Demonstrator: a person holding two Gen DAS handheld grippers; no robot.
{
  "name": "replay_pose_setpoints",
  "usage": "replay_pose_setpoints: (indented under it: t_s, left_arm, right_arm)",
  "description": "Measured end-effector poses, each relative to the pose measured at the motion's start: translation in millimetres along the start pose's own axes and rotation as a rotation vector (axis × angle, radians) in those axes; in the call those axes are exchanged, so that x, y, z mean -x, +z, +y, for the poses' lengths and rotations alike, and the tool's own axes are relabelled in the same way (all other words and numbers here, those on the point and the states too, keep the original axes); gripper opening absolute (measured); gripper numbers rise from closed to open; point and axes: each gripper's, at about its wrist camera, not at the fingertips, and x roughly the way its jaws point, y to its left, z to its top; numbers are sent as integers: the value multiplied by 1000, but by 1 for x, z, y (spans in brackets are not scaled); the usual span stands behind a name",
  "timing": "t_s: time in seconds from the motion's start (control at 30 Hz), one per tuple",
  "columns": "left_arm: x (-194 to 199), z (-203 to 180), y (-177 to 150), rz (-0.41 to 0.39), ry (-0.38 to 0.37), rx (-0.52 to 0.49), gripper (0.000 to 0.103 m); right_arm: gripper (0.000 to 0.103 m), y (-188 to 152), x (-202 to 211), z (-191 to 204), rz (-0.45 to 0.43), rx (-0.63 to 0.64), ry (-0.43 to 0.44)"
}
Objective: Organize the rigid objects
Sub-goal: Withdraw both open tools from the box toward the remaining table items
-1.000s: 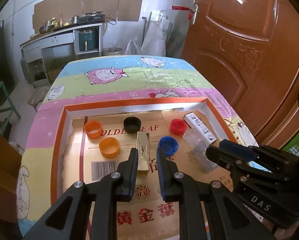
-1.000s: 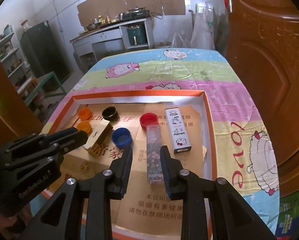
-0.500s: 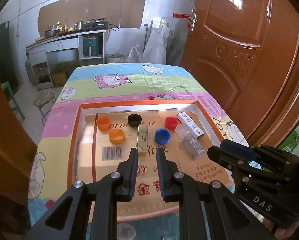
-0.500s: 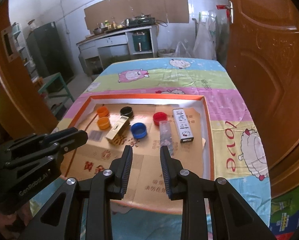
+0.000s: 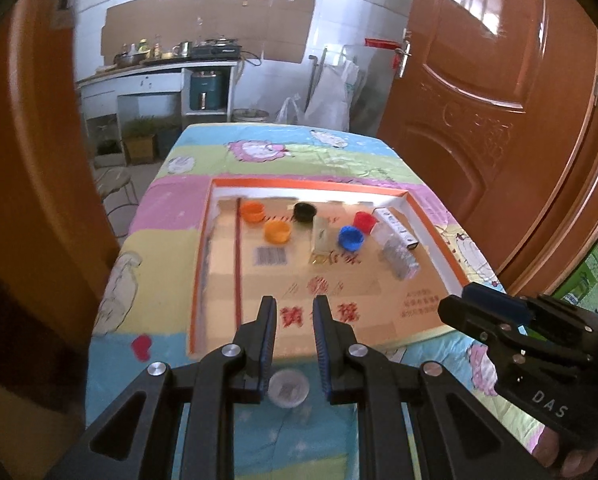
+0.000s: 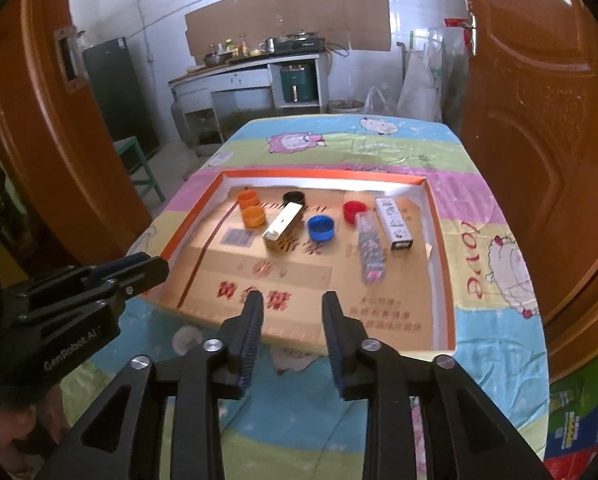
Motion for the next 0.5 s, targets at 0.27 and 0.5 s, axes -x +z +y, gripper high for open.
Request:
replay_pose_setpoints:
  t_s: [0.27, 0.5]
  left_arm:
    - [17, 20, -25, -4, 3, 42, 18]
    - [24, 33, -43, -2, -9, 68, 18]
  right_arm:
    - [44, -27, -2, 23, 48, -4, 20]
    - [52, -56, -22, 36, 134, -52, 38]
